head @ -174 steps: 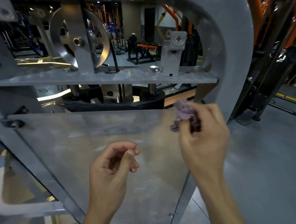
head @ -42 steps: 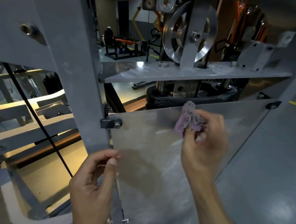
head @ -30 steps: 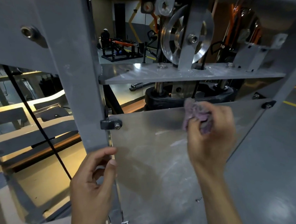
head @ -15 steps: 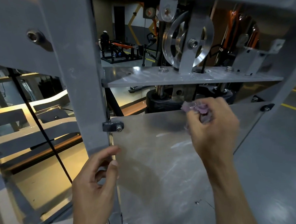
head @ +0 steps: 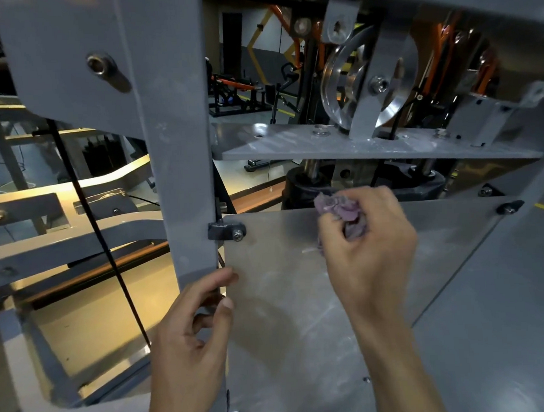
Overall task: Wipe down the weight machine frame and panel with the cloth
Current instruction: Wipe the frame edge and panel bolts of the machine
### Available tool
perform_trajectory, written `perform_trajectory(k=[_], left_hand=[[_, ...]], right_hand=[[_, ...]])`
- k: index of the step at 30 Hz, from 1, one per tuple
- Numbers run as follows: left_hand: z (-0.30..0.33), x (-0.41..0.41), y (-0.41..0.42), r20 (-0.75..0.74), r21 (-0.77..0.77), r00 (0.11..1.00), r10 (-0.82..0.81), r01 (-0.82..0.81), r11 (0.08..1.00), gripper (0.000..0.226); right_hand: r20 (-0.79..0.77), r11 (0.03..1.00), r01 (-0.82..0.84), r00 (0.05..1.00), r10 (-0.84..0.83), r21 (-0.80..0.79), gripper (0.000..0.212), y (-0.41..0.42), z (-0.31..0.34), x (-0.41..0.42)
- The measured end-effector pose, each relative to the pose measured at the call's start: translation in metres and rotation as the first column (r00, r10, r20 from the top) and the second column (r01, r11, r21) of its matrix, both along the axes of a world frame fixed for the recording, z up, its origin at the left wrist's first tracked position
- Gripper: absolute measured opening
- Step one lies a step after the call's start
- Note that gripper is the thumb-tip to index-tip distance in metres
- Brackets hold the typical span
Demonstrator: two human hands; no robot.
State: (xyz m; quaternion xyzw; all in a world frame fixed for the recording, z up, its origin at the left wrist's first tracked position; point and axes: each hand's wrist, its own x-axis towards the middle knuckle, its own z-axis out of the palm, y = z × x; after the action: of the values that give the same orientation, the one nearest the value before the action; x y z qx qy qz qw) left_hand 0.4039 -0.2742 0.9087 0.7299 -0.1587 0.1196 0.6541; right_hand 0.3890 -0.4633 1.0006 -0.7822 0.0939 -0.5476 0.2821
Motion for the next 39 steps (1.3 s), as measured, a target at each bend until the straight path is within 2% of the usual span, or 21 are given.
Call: perform_trajectory(k=[4, 7, 9, 13, 19, 22, 27, 35, 39], left_hand=[[0.000, 0.002, 0.003, 0.011, 0.005, 1.000, -0.005, 0.005, 1.000, 0.032], [0.002, 0.001, 0.005, 0.033, -0.009, 0.999, 0.004, -0.003, 1.000, 0.030], [0.002, 0.001, 0.008, 0.034, -0.013, 0.999, 0.017, -0.017, 1.000, 0.036], [0.003, -0.001, 0.016, 0.026, -0.008, 1.000, 0.010, -0.010, 1.000, 0.038], [-0.001, -0.001, 0.016, 0.060, 0.054, 0.998, -0.006, 0.003, 0.999, 0.036], [0.002, 0.000, 0.017, 0.067, 0.061, 0.998, -0.008, 0.004, 0.998, 0.036], [0.002, 0.001, 0.017, 0.049, 0.052, 0.999, -0.014, 0.011, 0.999, 0.032], [0.002, 0.005, 0.018, 0.058, 0.054, 0.998, 0.012, -0.015, 0.998, 0.034], [-0.001, 0.008, 0.017, 0.059, 0.047, 0.998, 0.018, -0.021, 0.999, 0.035]], right_hand=[[-0.041, 0.978, -0.202, 0.979, 0.200, -0.047, 0.010, 0.057, 0.001, 0.016], [-0.114, 0.953, -0.293, 0.952, 0.284, -0.080, 0.015, 0.062, 0.003, 0.015], [-0.098, 0.961, -0.269, 0.960, 0.262, -0.070, 0.017, 0.043, 0.003, 0.008], [-0.036, 0.996, -0.085, 0.996, 0.085, -0.020, 0.016, 0.018, 0.003, 0.000], [-0.134, 0.958, -0.264, 0.959, 0.249, -0.112, 0.014, 0.076, 0.006, 0.017], [-0.165, 0.939, -0.319, 0.941, 0.297, -0.132, 0.020, 0.067, 0.009, 0.015], [-0.082, 0.978, -0.196, 0.978, 0.191, -0.064, 0.016, 0.033, 0.009, 0.001], [-0.184, 0.927, -0.358, 0.924, 0.335, -0.112, 0.019, 0.073, 0.011, 0.013], [-0.121, 0.954, -0.278, 0.957, 0.264, -0.111, 0.017, 0.049, 0.012, 0.006]])
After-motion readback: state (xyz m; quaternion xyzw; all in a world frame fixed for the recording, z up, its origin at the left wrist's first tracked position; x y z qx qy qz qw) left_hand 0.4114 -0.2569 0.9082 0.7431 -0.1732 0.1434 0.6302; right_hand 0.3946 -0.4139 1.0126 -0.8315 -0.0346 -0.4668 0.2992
